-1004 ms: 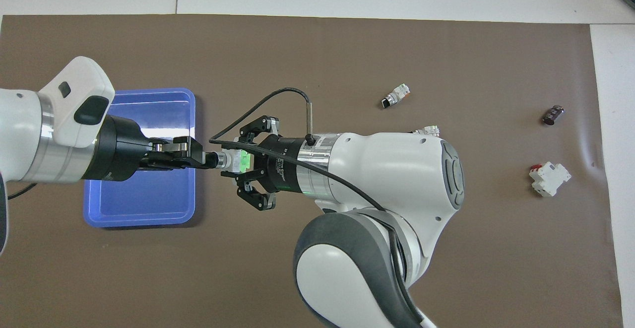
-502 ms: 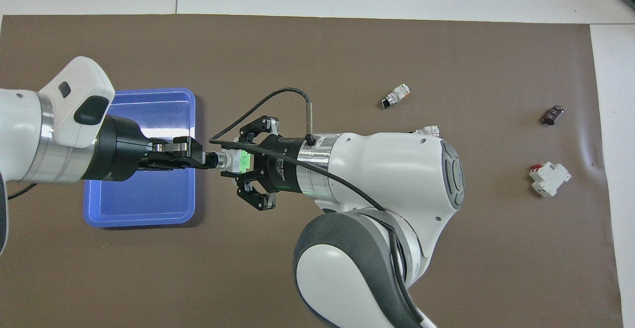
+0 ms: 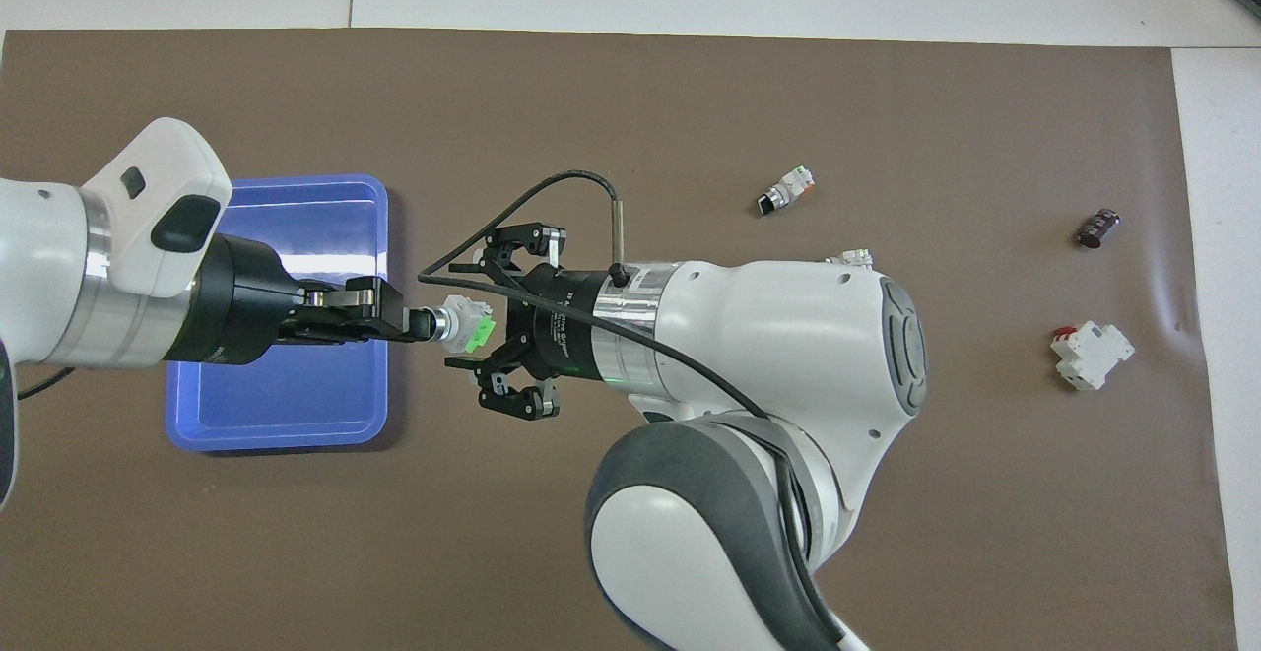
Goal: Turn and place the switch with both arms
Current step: 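Open the right gripper and pull it back from the switch, then lower the switch into the blue tray with the left gripper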
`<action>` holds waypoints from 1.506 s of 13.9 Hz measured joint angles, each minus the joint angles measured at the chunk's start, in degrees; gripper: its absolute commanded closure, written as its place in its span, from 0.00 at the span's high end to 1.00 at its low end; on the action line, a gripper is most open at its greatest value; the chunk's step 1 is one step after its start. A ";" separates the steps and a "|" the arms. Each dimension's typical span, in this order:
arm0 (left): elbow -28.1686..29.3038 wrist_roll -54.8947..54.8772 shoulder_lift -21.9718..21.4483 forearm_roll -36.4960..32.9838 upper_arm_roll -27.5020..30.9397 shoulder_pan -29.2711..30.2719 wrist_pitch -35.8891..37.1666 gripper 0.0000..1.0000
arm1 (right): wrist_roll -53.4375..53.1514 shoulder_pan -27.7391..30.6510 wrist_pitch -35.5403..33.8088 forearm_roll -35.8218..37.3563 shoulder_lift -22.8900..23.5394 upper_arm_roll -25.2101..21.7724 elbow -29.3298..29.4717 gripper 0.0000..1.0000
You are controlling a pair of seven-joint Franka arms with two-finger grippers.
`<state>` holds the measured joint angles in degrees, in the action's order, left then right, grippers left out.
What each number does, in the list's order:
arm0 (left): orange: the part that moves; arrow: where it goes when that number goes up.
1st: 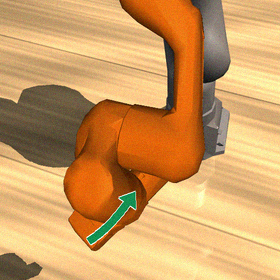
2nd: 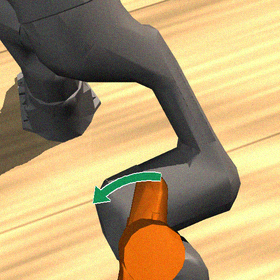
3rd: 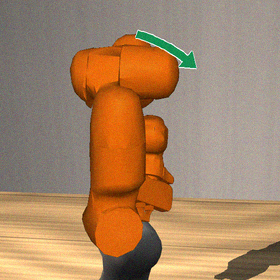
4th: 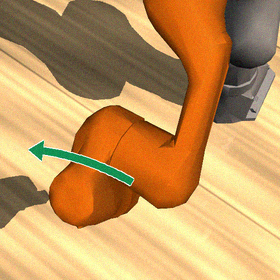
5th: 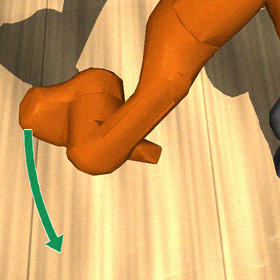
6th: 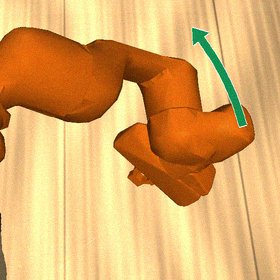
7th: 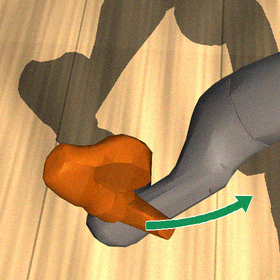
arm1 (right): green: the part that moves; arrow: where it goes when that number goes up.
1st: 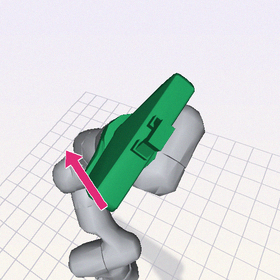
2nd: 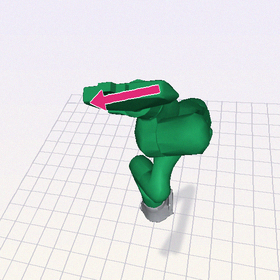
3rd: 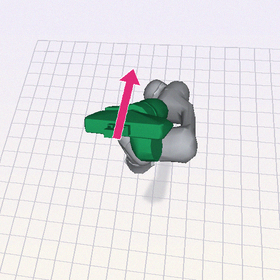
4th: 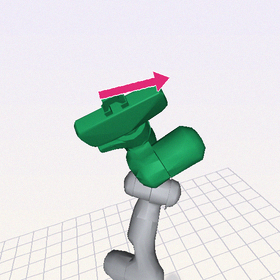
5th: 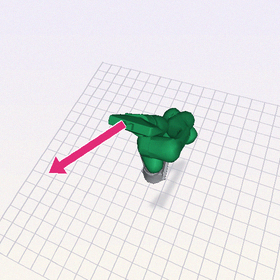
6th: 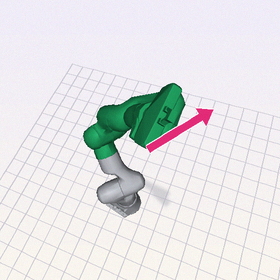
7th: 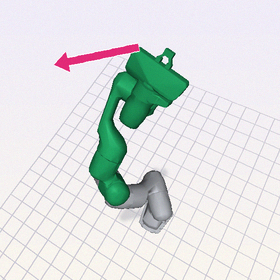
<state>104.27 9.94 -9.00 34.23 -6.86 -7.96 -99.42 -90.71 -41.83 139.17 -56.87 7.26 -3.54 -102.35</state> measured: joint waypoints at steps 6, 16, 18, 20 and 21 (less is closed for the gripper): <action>0.74 0.60 -0.04 -6.97 0.52 1.23 0.36 0.00 | 5.12 4.92 -9.00 17.99 -4.53 -0.40 -0.12 1.00; 14.87 -3.77 -4.68 -24.64 0.65 5.58 -6.40 0.00 | 43.14 18.50 -26.65 50.06 -10.50 -1.18 0.09 1.00; 18.66 -7.34 -4.64 -25.91 0.66 7.42 -10.75 0.00 | 53.39 24.79 -31.03 51.09 -12.57 -1.12 0.14 1.00; 22.47 -8.98 -4.26 -26.07 0.64 8.29 -15.31 0.00 | 63.91 32.02 -35.55 51.37 -14.09 -1.02 0.46 1.00; 23.90 -9.19 -3.61 -26.08 0.58 8.30 -17.17 0.00 | 69.28 35.58 -37.61 51.66 -14.49 -1.01 0.88 1.00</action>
<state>128.17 0.75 -12.61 8.15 -6.28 0.34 -116.59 -21.43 -6.25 101.56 -5.20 -7.22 -4.55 -101.47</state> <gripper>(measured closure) 0.903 0.000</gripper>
